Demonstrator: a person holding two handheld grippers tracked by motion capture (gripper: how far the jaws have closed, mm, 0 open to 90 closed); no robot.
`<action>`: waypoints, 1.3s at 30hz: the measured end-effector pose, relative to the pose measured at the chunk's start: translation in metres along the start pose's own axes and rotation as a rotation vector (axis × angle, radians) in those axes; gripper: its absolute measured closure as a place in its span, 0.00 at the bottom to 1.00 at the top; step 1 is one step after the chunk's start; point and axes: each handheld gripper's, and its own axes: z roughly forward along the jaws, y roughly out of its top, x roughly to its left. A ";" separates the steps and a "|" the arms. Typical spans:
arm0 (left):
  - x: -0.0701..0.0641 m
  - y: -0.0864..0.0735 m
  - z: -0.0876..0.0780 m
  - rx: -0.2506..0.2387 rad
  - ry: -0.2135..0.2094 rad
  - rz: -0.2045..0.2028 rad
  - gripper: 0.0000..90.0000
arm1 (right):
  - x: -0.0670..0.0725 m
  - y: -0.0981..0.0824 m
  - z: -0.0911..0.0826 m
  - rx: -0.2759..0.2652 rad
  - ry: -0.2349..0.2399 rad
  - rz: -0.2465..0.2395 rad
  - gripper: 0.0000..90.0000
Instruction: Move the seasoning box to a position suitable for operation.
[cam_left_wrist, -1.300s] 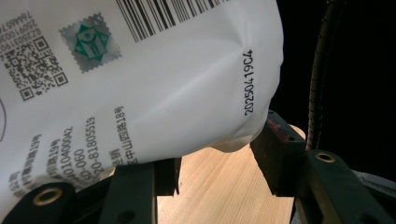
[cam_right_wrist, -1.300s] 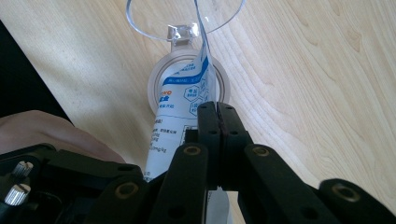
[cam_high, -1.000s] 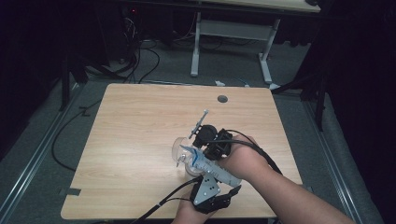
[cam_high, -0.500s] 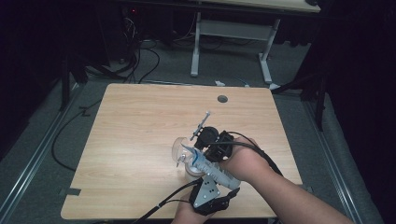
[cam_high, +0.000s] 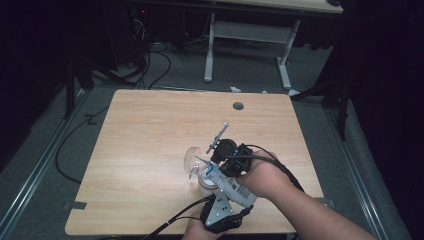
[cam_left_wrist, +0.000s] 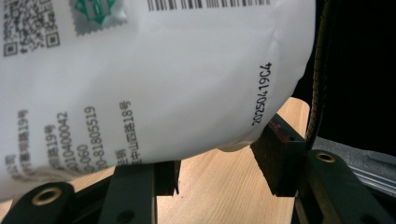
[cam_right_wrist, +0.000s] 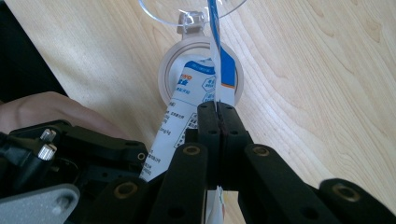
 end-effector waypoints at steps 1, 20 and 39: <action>0.000 0.000 0.000 0.002 0.000 0.002 0.61 | 0.000 -0.001 0.000 0.002 -0.001 -0.001 1.00; 0.004 -0.011 0.004 0.038 0.005 0.001 0.61 | -0.004 -0.009 0.001 -0.009 0.012 0.019 1.00; 0.012 -0.021 0.004 0.068 0.025 0.001 0.61 | -0.005 -0.009 -0.001 -0.001 0.013 0.029 1.00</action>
